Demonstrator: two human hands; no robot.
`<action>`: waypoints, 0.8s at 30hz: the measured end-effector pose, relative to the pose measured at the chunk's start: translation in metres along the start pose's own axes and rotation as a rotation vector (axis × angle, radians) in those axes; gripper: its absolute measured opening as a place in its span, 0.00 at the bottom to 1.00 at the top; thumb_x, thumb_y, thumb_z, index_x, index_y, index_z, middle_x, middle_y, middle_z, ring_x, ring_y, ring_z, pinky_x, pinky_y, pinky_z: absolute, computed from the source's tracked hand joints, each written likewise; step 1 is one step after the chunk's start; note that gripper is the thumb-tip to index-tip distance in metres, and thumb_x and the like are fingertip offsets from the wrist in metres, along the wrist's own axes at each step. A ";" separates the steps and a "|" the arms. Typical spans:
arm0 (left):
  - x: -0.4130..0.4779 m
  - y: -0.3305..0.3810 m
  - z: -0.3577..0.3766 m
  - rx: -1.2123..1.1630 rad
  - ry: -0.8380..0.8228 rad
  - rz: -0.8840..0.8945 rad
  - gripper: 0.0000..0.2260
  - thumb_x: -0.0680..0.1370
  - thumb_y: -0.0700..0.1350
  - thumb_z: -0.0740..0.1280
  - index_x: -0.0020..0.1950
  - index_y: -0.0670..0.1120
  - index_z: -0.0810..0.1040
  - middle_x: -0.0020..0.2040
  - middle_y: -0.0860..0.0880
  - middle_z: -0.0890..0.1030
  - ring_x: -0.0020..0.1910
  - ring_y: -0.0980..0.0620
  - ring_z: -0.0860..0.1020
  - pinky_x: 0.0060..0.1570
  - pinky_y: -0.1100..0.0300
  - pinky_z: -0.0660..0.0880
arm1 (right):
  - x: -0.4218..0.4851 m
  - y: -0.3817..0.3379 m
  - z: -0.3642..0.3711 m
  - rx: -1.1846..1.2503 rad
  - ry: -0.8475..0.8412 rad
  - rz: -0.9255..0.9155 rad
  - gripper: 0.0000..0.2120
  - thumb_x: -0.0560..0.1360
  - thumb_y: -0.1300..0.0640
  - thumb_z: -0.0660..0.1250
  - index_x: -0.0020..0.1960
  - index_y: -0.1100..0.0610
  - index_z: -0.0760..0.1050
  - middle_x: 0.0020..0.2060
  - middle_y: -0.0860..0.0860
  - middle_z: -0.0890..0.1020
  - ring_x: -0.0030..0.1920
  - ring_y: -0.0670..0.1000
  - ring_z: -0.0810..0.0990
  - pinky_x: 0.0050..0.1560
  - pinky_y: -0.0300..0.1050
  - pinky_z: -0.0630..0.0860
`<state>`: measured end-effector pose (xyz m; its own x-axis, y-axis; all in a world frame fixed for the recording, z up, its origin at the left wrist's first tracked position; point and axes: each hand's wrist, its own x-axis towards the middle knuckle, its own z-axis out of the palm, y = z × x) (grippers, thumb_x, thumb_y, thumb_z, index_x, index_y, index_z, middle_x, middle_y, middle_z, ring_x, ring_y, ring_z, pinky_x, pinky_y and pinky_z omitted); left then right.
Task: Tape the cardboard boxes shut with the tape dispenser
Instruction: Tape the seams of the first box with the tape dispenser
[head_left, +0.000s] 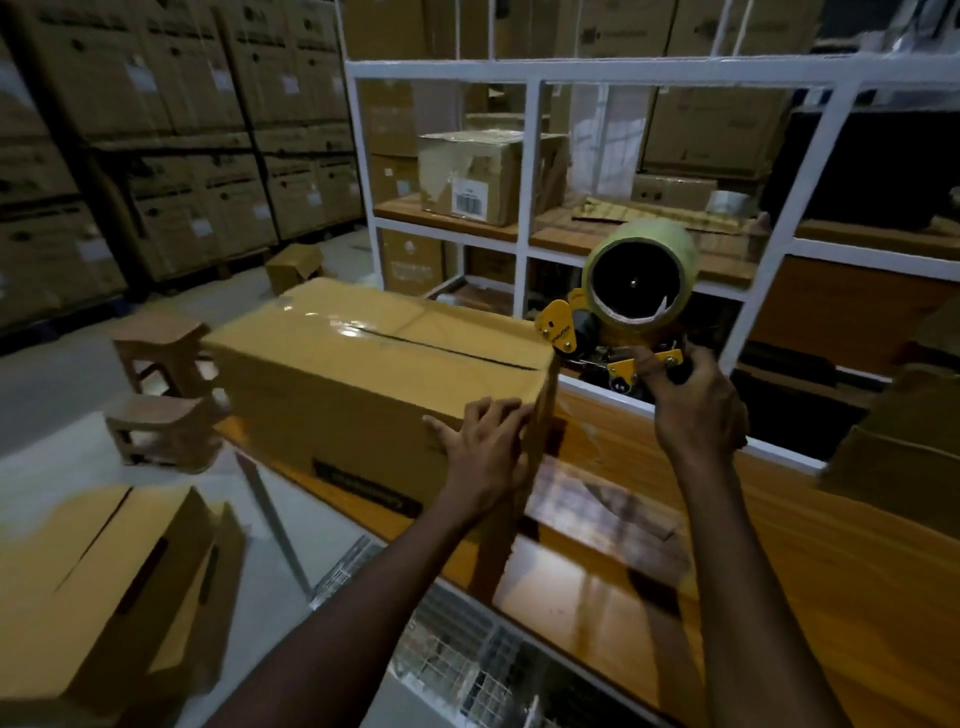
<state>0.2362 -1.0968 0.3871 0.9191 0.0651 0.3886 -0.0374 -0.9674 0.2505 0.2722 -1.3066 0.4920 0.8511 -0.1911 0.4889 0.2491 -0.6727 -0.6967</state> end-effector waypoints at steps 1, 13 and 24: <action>-0.008 -0.019 -0.004 -0.031 0.022 0.057 0.27 0.74 0.53 0.66 0.73 0.59 0.66 0.72 0.56 0.68 0.73 0.47 0.61 0.59 0.15 0.46 | -0.002 -0.010 0.009 0.003 -0.017 -0.014 0.30 0.74 0.33 0.62 0.62 0.57 0.74 0.52 0.60 0.81 0.54 0.64 0.78 0.52 0.55 0.71; -0.067 -0.243 -0.076 -0.083 0.246 0.206 0.15 0.74 0.55 0.71 0.58 0.52 0.77 0.67 0.56 0.77 0.67 0.47 0.72 0.57 0.41 0.72 | -0.056 -0.136 0.135 0.041 -0.169 -0.129 0.41 0.68 0.24 0.50 0.60 0.56 0.74 0.49 0.58 0.80 0.51 0.61 0.78 0.47 0.52 0.70; -0.072 -0.354 -0.125 0.051 0.279 -0.277 0.24 0.66 0.44 0.76 0.60 0.53 0.75 0.59 0.53 0.81 0.65 0.42 0.72 0.58 0.38 0.66 | -0.095 -0.234 0.211 0.023 -0.198 -0.178 0.29 0.72 0.28 0.54 0.54 0.52 0.74 0.39 0.49 0.75 0.44 0.58 0.77 0.39 0.46 0.64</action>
<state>0.1339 -0.7281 0.3815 0.7495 0.3823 0.5404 0.2230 -0.9145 0.3377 0.2304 -0.9807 0.4976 0.8662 0.0732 0.4942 0.4111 -0.6665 -0.6219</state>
